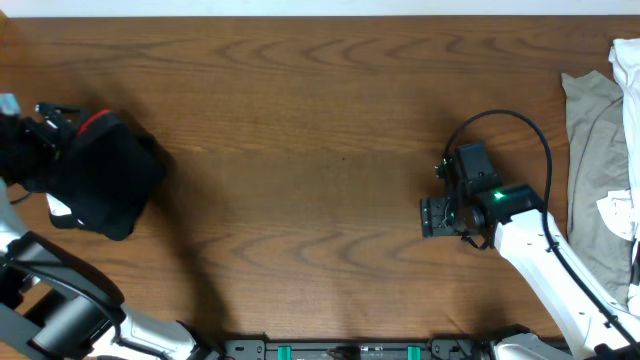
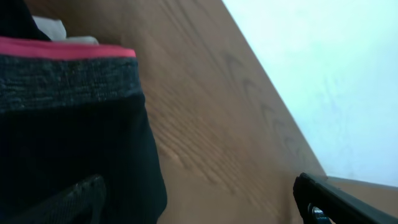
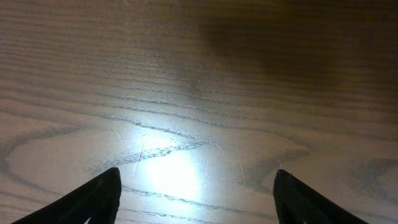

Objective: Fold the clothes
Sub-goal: 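Press the folded pants down with the left gripper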

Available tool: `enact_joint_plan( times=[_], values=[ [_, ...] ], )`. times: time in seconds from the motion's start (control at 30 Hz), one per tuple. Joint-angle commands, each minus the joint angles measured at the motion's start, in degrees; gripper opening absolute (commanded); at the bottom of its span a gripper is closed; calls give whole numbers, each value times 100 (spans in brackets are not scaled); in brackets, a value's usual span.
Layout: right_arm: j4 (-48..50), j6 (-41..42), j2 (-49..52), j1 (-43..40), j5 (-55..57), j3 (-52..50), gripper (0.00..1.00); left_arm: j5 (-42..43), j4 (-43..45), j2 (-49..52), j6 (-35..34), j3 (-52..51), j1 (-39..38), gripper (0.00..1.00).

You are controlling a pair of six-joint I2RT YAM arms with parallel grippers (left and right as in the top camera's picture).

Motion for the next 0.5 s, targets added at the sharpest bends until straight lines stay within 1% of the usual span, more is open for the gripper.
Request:
enact_joint_plan(
  times=[0.0, 0.17, 0.23, 0.43, 0.47],
  values=[
    [7, -35, -57, -28, 85, 15, 77, -264, -118, 50, 142, -205, -225, 98],
    [9, -35, -57, -28, 85, 15, 77, -1097, -151, 50, 92, -577, -321, 98],
    [9, -35, -57, -28, 85, 15, 77, -1268, -149, 50, 94, -708, -306, 98],
    [-9, -35, -57, -28, 105, 15, 76, -1357, 85, 55, 74, -1027, -155, 98],
    [-9, -35, -57, -28, 136, 15, 77, -1373, 136, 61, 72, -1071, -140, 98]
  ],
)
